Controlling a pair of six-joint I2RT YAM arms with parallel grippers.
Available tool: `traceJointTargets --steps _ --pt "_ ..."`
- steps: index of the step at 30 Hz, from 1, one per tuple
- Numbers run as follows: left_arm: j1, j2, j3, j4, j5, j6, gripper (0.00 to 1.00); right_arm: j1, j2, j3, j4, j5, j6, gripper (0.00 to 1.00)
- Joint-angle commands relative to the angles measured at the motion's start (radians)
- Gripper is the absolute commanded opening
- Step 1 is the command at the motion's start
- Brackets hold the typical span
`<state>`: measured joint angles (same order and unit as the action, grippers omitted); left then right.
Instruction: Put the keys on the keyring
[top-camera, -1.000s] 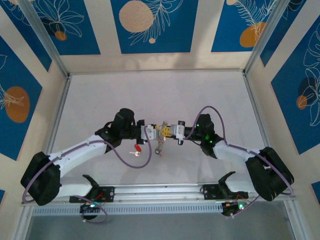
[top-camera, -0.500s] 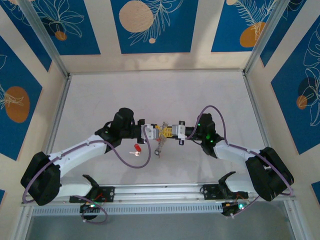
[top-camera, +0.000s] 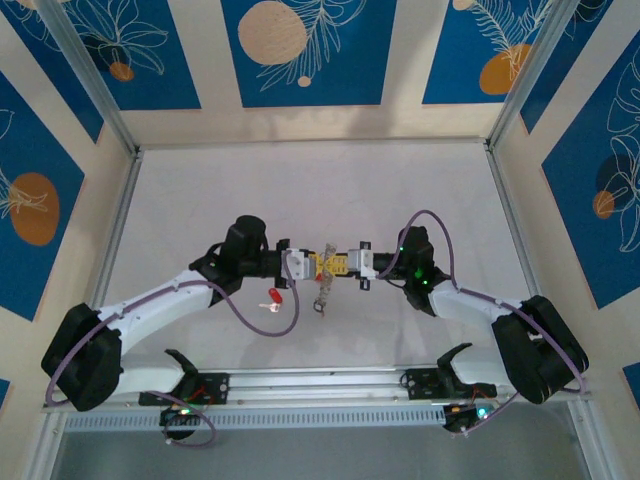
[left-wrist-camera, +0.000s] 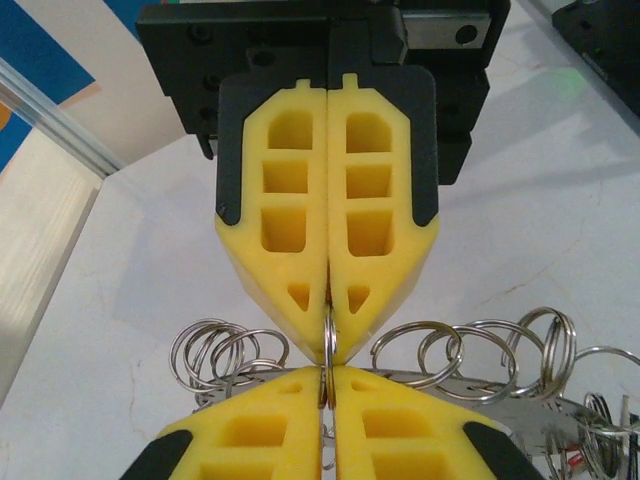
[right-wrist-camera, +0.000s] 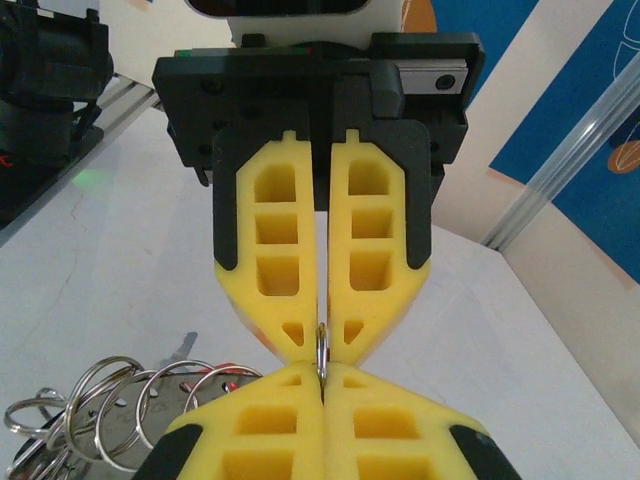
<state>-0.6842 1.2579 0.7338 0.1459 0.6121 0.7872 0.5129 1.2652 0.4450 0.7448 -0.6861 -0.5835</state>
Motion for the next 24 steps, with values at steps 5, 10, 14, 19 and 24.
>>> traceJointTargets --steps 5,10,14,19,24 --pt "0.007 0.018 -0.005 0.043 0.123 -0.011 0.08 0.009 -0.004 0.019 0.044 -0.06 0.012 0.0" --pt "0.008 0.009 -0.001 0.042 0.11 -0.019 0.0 0.013 -0.005 0.021 0.037 -0.052 0.007 0.0" --pt "0.008 -0.006 -0.003 0.045 0.035 -0.032 0.0 0.02 -0.009 0.001 0.035 0.059 -0.014 0.19" --pt "0.008 -0.029 -0.003 0.015 -0.11 -0.014 0.0 0.021 -0.035 -0.027 0.001 0.165 -0.04 0.35" --pt "0.003 -0.037 -0.008 0.012 -0.173 0.001 0.0 0.03 -0.069 -0.028 -0.045 0.186 -0.037 0.37"
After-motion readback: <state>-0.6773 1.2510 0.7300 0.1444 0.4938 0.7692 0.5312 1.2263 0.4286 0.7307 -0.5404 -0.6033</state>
